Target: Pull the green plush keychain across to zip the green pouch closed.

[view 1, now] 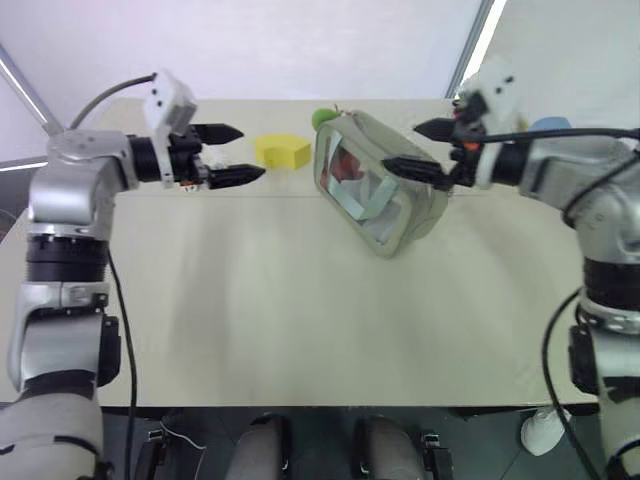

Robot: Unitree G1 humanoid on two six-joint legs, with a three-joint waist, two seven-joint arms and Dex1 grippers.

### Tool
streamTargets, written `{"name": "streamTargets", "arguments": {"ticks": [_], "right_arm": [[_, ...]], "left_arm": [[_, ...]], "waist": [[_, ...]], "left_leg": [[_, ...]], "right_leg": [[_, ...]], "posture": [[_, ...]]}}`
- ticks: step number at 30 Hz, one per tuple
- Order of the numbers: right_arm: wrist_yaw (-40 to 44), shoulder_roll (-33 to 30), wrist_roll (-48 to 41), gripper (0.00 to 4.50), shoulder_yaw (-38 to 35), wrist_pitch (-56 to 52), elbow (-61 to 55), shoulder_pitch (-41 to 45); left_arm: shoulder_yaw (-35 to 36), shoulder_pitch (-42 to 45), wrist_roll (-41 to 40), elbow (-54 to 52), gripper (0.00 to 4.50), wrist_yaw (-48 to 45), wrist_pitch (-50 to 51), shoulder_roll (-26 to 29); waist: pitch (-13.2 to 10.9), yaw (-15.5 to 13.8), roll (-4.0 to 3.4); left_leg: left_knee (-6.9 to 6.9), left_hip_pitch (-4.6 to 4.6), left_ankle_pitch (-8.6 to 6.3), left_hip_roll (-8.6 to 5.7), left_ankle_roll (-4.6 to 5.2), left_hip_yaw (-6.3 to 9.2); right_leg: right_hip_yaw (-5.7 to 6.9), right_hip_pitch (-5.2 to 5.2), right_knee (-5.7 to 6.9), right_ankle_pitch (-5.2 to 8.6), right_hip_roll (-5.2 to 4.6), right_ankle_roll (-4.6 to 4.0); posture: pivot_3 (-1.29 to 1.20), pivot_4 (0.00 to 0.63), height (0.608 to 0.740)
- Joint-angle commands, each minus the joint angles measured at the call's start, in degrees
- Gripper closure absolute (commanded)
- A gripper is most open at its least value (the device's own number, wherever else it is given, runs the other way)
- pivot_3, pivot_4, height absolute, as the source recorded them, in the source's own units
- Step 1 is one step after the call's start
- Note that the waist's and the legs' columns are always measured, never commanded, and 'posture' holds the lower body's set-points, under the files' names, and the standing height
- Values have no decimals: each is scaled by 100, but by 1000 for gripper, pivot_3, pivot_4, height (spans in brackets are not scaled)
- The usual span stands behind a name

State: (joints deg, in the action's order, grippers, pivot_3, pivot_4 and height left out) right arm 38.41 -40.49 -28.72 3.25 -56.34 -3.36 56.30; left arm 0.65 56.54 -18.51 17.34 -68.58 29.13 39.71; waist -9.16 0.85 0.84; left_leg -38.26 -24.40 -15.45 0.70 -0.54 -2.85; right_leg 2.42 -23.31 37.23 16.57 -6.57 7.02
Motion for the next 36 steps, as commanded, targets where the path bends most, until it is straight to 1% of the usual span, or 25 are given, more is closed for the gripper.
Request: {"name": "streamTargets", "arguments": {"ticks": [1, 6, 9, 11, 13, 14, 15, 16, 18, 20, 22, 25, 32, 36], "right_arm": [[-101, 174, 525, 4, 430, 234, 354, 130], [66, 384, 863, 4, 774, 409, 595, 84], [175, 371, 1118, 836, 868, 733, 707, 103], [258, 392, 1227, 1847, 866, 925, 794, 136], [411, 441, 1324, 2892, 835, 1365, 864, 166], [668, 408, 1364, 3371, 872, 1708, 858, 198], [1001, 327, 1420, 3973, 940, 2115, 839, 219], [1338, 255, 1438, 4427, 980, 2490, 813, 218], [2026, 75, 1488, 4478, 1097, 3023, 813, 209], [2316, 6, 1676, 4478, 1192, 3392, 1012, 259], [2479, 99, 1746, 4478, 1174, 3680, 1291, 323], [2571, 389, 1837, 4478, 1207, 4008, 1629, 360], [2586, 1061, 2170, 4478, 1445, 4417, 1698, 196], [2703, 1083, 2397, 4478, 1485, 4710, 1862, 195]], "left_arm": [[-16, 9, -131, -495, 27, 2, 100, 10], [-28, -121, -153, -765, 27, 101, 178, 19], [20, -218, -184, -891, 0, 147, 238, 64], [40, -237, -207, -943, 0, 177, 286, 83], [61, -237, -203, -950, 0, 205, 305, 105], [84, -244, -167, -915, 0, 248, 280, 135], [121, -260, -142, -876, 0, 264, 251, 194], [156, -270, -126, -841, 0, 280, 222, 254], [236, -225, -134, -723, 0, 307, 205, 381], [275, -173, -139, -661, 0, 328, 199, 473], [331, -107, -139, -567, 0, 333, 178, 579], [398, -58, -166, -468, 0, 318, 176, 706], [443, -236, -283, -773, 0, 331, 370, 760], [452, -367, -321, -862, 0, 326, 444, 847]], "waist": [[0, -1, 0], [0, 12, 0], [0, 21, 0], [0, 23, 0], [0, 26, -1], [0, 29, -1], [0, 32, -1], [-1, 34, -2], [-2, 35, -4], [-2, 32, -4], [-2, 28, -3], [-2, 27, -3], [-2, 48, -3], [-2, 73, -3]], "left_leg": [[0, 0, 0, 0, 0, 1], [0, 1, 0, 0, -1, 1], [-1, 1, 1, 1, -1, 2], [-1, 2, 1, 1, -1, 2], [0, 3, 1, 1, -1, 2], [0, 2, 1, 1, -1, 2], [0, 2, 1, 1, -1, 2], [0, 2, 1, 1, -1, 2], [4, 0, 1, 0, -1, 0], [4, -1, 1, 1, -1, 0], [1, 0, 1, 1, -1, -1], [-1, 1, 2, 1, -3, 0], [-1, 4, 4, 4, -7, 1], [1, 5, 5, 6, -8, 1]], "right_leg": [[0, 0, 0, 0, 0, 0], [-1, 0, 1, 0, 0, 0], [-1, 0, 2, 0, 0, 0], [-1, 0, 2, 0, 1, 0], [-1, 0, 2, 0, 1, 0], [-1, 0, 2, 0, 2, 0], [-1, 0, 2, 0, 2, 0], [-1, -2, 1, 0, 2, 0], [-3, -9, 1, 0, 2, 0], [-3, -9, 1, 0, 3, 0], [-3, -6, 1, 0, 2, 0], [-2, -5, 2, 0, 3, 0], [-2, -3, 4, 0, 3, 0], [-2, -5, 7, 0, 6, 0]], "posture": [[0, 150, 740], [0, 150, 740], [0, 150, 740], [0, 150, 740], [0, 150, 740], [0, 150, 740], [0, 150, 740], [0, 150, 740], [0, 150, 740], [0, 150, 740], [0, 150, 740], [0, 150, 740], [0, 150, 740], [0, 150, 740]]}}
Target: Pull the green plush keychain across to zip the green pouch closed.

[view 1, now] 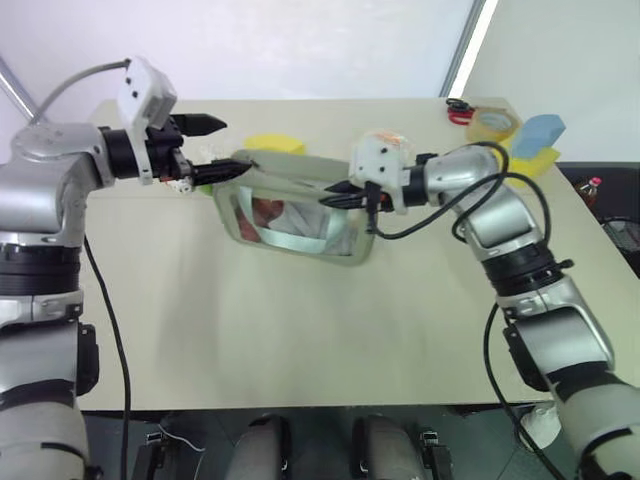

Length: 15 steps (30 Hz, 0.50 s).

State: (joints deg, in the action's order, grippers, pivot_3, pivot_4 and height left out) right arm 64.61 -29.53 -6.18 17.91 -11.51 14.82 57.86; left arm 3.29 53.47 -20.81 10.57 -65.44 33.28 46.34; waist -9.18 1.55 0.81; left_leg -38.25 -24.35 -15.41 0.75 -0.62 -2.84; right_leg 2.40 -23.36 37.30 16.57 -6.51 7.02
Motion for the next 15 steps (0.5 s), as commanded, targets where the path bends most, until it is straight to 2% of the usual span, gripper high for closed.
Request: {"name": "streamTargets", "arguments": {"ticks": [1, 2, 3, 9, 15], "right_arm": [[159, -29, 123, 4478, 4, 190, 40, 32], [236, -35, 51, 3707, -37, 85, -8, 26], [328, -51, -65, 3458, -103, -107, -111, 27], [189, -51, 121, 414, -197, -43, -217, 132], [6, 416, 211, 414, -29, -462, 3, 602]], "left_arm": [[201, -88, -101, -199, 0, 15, 52, 205], [215, -112, -119, -211, 0, 22, 71, 225], [232, -135, -133, -203, 0, 32, 82, 245], [199, -180, -118, -153, 0, 47, 21, 260], [136, -54, -73, -17, 0, 62, -60, 235]], "waist": [[0, 11, 0], [0, 21, 0], [0, 27, 0], [0, 36, 0], [0, 101, 0]], "left_leg": [[0, 0, 0, 0, 0, 0], [0, 0, 0, 0, 0, 0], [0, 0, 0, 0, 0, 0], [-1, -1, 0, -1, 0, 3], [1, -1, 0, 0, -1, 4]], "right_leg": [[0, 0, 0, 0, 0, 0], [0, 0, -1, 0, 0, 0], [0, 1, 0, 0, 0, 0], [1, 2, 0, 0, -1, 0], [1, -1, 2, 0, 0, 0]], "posture": [[0, 150, 740], [0, 150, 740], [0, 150, 740], [0, 150, 740], [0, 150, 740]]}}
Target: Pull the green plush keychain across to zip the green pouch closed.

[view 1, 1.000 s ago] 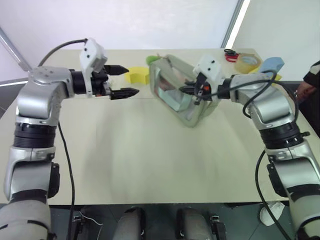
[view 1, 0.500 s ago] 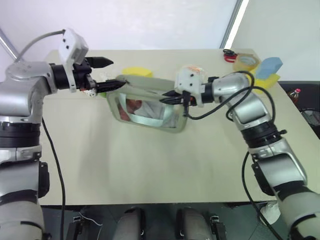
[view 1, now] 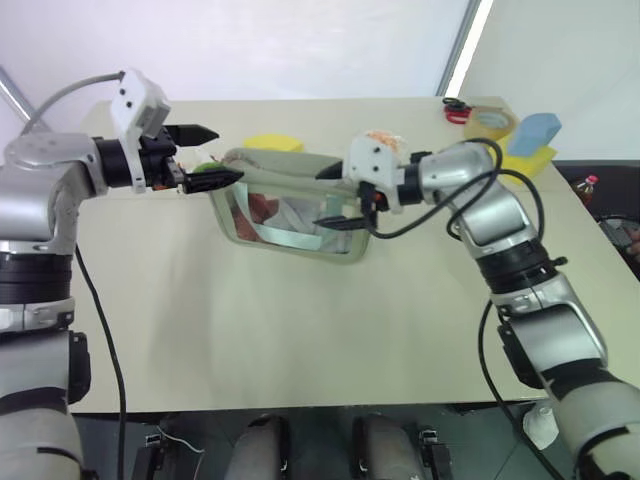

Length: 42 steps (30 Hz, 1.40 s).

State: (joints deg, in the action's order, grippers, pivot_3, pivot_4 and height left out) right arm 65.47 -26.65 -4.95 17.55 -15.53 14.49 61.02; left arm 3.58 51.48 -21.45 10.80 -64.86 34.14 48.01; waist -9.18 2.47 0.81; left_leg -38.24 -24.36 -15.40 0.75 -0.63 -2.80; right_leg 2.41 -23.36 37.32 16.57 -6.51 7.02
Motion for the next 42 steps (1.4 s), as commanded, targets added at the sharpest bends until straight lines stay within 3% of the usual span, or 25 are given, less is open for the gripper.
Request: {"name": "streamTargets", "arguments": {"ticks": [1, 6, 7, 10, 15, 26, 40, 42], "right_arm": [[-82, 164, 131, 414, 33, -71, 92, 311], [-141, 242, 544, 414, 252, 297, 624, 392], [-107, 282, 484, 644, 209, 243, 602, 395], [10, 316, 447, 1780, 182, 213, 515, 383], [77, 342, 498, 4407, 186, 581, 418, 332], [687, 315, 251, 4460, 40, 1293, 470, 348], [623, 309, 280, 4460, -10, 1510, 695, 324], [563, 291, 282, 3713, -46, 1432, 666, 304]], "left_arm": [[95, 144, -4, -40, 0, 0, -158, 69], [119, 91, -54, -175, 0, 37, -100, 87], [134, 55, -61, -205, 0, 46, -88, 103], [182, -58, -85, -302, 0, 65, -32, 163], [226, -91, -113, -351, 0, 121, 33, 223], [245, -124, -160, -391, 0, 189, 86, 291], [179, -131, -231, -451, 0, 276, 87, 169], [165, -140, -228, -422, 0, 273, 64, 152]], "waist": [[0, 7, 0], [0, -13, 0], [0, -7, 0], [0, 12, 0], [0, 11, 0], [0, 9, 0], [0, 4, 0], [0, 2, 0]], "left_leg": [[1, 0, 0, 0, 0, 0], [-2, 0, 0, -2, 0, -1], [-2, 0, 0, -2, 0, -1], [0, 1, 0, 0, -1, 2], [1, 3, 1, 0, -2, 2], [2, 2, 1, 0, -2, 2], [1, 2, 2, 0, -3, 2], [1, 2, 2, 0, -3, 1]], "right_leg": [[0, -1, 1, 0, 1, 0], [0, 4, 0, 0, 0, 0], [0, 5, 0, 0, 0, 0], [0, 3, 1, 0, 1, 0], [0, 2, 3, 0, 1, 0], [0, 1, 2, 0, 1, 0], [0, 2, 2, 0, 1, 0], [0, 2, 2, 0, 1, 0]], "posture": [[0, 150, 740], [0, 150, 740], [0, 150, 740], [0, 150, 740], [0, 150, 740], [0, 150, 740], [0, 150, 740], [0, 150, 740]]}}
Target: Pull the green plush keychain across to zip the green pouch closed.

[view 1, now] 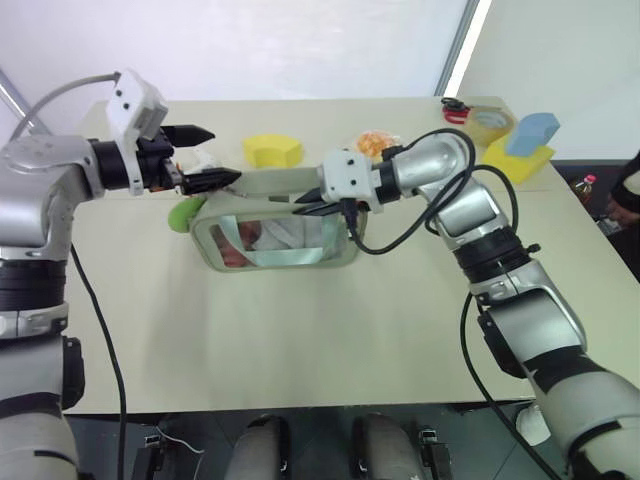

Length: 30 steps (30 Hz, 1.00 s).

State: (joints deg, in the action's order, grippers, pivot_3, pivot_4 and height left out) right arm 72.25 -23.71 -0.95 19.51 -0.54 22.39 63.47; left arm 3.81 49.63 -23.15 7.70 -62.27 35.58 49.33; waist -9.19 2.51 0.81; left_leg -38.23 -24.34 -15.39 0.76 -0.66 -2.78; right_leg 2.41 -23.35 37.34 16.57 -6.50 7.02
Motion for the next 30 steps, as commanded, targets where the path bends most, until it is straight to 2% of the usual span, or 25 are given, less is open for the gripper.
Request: {"name": "streamTargets", "arguments": {"ticks": [1, 3, 10, 15, 18, 23, 30], "right_arm": [[-182, -29, -76, 3381, -259, -46, -141, 54], [-212, -141, -122, 2430, -352, -187, -324, 34], [-102, -1111, -579, 2430, -955, -1491, -1896, -509], [-150, -1656, -652, 2430, -1111, -1814, -2311, -1181], [-344, -1475, -560, 2430, -998, -1695, -2131, -1344], [-649, -1025, -423, 2430, -846, -1477, -1616, -1104], [-609, -1028, -521, 2430, -880, -1456, -1503, -949]], "left_arm": [[135, 53, -49, -82, 0, 9, -95, 13], [135, 113, -24, 31, 0, -6, -124, 24], [435, 206, 97, 713, 0, -24, -262, 566], [726, -204, -158, 512, 0, -219, 77, 1038], [815, -539, -302, 128, 0, -268, 311, 1136], [921, -761, -361, -39, 0, -215, 446, 1223], [1243, -1473, -559, -586, 0, -272, 755, 1536]], "waist": [[0, -2, 0], [0, -3, 0], [0, -23, 0], [0, -13, 0], [0, -16, 0], [-1, -9, 1], [-1, -20, 1]], "left_leg": [[0, 0, 0, 0, 0, 0], [0, 0, 0, 0, 0, 0], [0, -3, 0, -1, 0, 0], [2, -1, -1, 0, 2, -5], [3, 2, -1, 3, 2, -4], [3, 0, -1, 4, 2, -5], [4, -1, -1, 6, 2, -3]], "right_leg": [[0, 0, 0, 0, 0, 0], [0, 0, 0, 0, 0, 0], [0, -1, -2, 0, -1, 0], [0, -1, -3, 0, -1, 0], [-1, 0, -1, 0, -1, 0], [-1, -2, -2, 0, -1, 0], [-1, -2, -2, 0, -1, 0]], "posture": [[0, 150, 740], [0, 150, 740], [0, 150, 740], [0, 150, 740], [0, 150, 740], [0, 150, 740], [0, 150, 740]]}}
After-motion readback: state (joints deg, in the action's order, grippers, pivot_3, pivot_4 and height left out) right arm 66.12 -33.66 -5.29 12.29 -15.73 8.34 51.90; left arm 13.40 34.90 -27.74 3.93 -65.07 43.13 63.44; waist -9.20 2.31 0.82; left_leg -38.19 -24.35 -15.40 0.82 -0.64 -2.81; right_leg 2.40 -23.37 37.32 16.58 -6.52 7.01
